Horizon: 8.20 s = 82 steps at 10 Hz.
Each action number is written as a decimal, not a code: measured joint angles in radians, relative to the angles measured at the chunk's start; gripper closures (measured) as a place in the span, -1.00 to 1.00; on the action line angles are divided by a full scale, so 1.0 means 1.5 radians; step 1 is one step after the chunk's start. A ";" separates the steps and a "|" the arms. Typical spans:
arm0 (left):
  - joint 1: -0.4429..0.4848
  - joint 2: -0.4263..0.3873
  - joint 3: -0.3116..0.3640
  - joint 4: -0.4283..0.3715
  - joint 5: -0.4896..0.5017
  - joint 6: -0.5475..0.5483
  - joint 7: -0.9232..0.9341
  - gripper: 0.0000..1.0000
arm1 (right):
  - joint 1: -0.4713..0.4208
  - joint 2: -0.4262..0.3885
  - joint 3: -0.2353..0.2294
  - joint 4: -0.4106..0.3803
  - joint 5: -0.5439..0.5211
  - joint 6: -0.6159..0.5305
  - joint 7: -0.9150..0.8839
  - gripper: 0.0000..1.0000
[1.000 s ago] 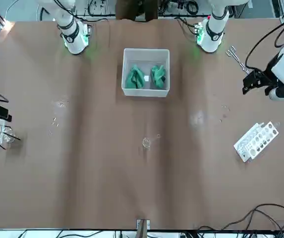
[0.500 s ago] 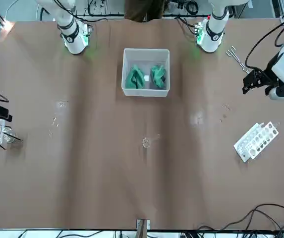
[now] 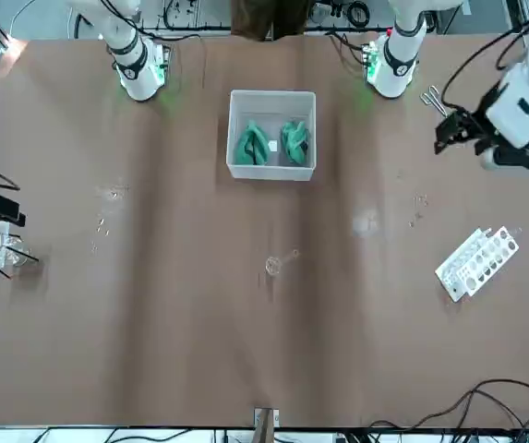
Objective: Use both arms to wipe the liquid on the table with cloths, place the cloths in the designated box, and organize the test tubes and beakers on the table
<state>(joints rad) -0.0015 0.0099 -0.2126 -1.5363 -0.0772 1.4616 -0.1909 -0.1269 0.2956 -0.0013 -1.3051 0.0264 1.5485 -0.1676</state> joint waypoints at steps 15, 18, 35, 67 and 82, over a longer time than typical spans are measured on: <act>-0.080 0.111 -0.465 -0.541 -0.001 0.630 -0.344 -1.00 | 0.039 0.030 0.004 -0.093 0.011 0.067 0.017 -0.99; -0.083 0.196 -0.457 -0.542 0.207 0.643 -0.484 -1.00 | 0.136 0.031 0.007 -0.182 0.044 0.138 0.125 -0.99; -0.083 0.182 -0.336 -0.328 0.281 0.498 -0.575 0.78 | 0.649 -0.060 0.013 -0.573 0.048 0.564 0.787 -0.99; 0.211 0.168 0.202 -0.616 0.179 0.620 0.246 0.82 | 0.326 -0.073 -0.153 -0.541 0.034 0.363 0.097 0.87; 0.024 0.412 -0.134 -0.261 0.182 0.666 -0.349 0.82 | 0.089 0.068 -0.032 -0.637 0.148 0.688 -0.258 0.83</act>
<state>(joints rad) 0.0345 0.6275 -0.4143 -1.9282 0.1964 2.4605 -0.7139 0.0067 0.3982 -0.0487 -2.2603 0.2479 2.5802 -0.5539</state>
